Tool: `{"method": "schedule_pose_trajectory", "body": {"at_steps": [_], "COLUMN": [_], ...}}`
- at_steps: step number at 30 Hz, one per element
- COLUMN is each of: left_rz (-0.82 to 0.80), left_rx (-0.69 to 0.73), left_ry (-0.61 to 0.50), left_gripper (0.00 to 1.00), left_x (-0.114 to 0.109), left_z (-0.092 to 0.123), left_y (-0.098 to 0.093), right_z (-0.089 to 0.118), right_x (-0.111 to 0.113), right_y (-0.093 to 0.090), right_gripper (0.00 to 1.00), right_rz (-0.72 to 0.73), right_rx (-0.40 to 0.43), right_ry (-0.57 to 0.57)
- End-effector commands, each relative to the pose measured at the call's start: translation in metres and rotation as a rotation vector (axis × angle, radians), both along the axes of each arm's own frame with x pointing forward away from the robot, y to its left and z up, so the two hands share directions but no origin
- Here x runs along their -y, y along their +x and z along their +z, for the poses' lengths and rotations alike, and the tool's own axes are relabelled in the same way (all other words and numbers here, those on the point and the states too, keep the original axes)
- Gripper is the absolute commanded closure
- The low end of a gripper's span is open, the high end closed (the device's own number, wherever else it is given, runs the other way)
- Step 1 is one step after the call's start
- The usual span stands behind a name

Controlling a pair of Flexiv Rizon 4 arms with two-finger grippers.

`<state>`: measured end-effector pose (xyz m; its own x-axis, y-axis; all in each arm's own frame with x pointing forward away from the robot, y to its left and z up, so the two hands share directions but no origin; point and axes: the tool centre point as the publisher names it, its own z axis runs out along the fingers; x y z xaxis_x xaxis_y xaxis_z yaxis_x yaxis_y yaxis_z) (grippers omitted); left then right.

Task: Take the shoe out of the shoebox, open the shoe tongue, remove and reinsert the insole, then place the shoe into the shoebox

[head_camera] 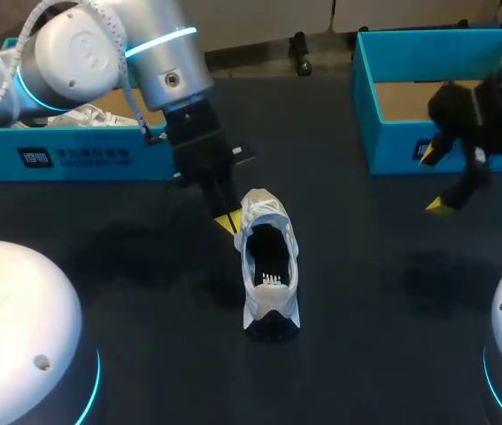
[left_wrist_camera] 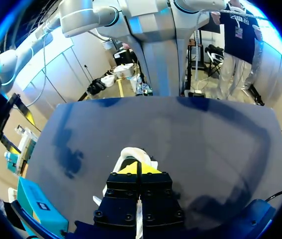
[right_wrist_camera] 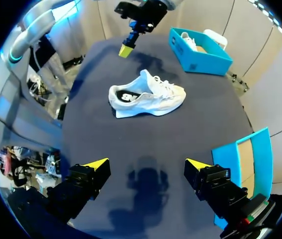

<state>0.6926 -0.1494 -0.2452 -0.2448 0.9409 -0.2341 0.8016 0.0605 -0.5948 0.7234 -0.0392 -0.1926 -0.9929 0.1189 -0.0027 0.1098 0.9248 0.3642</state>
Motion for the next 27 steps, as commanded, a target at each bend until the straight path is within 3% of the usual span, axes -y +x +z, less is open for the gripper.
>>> {"method": "schedule_pose_trajectory", "body": {"at_steps": [1, 9, 27], "left_rz": [-0.001, -0.001, -0.169], "left_rx": [0.002, 0.002, 0.194], "left_ry": [0.001, 0.001, 0.006], "left_gripper": [1.0, 1.0, 1.0], "left_x": [-0.001, -0.001, 0.023], "left_z": [0.001, 0.001, -0.039], "left_y": [0.0, 0.0, 0.01], "right_z": [0.013, 0.013, 0.013], "right_x": [0.005, 0.005, 0.005], "right_y": [0.007, 0.007, 0.007], "right_gripper": [0.0, 0.0, 0.0], "right_rz": [0.013, 0.013, 0.013], "right_rx": [-0.036, -0.036, -0.036], "right_ry": [-0.008, -0.008, -0.008]}}
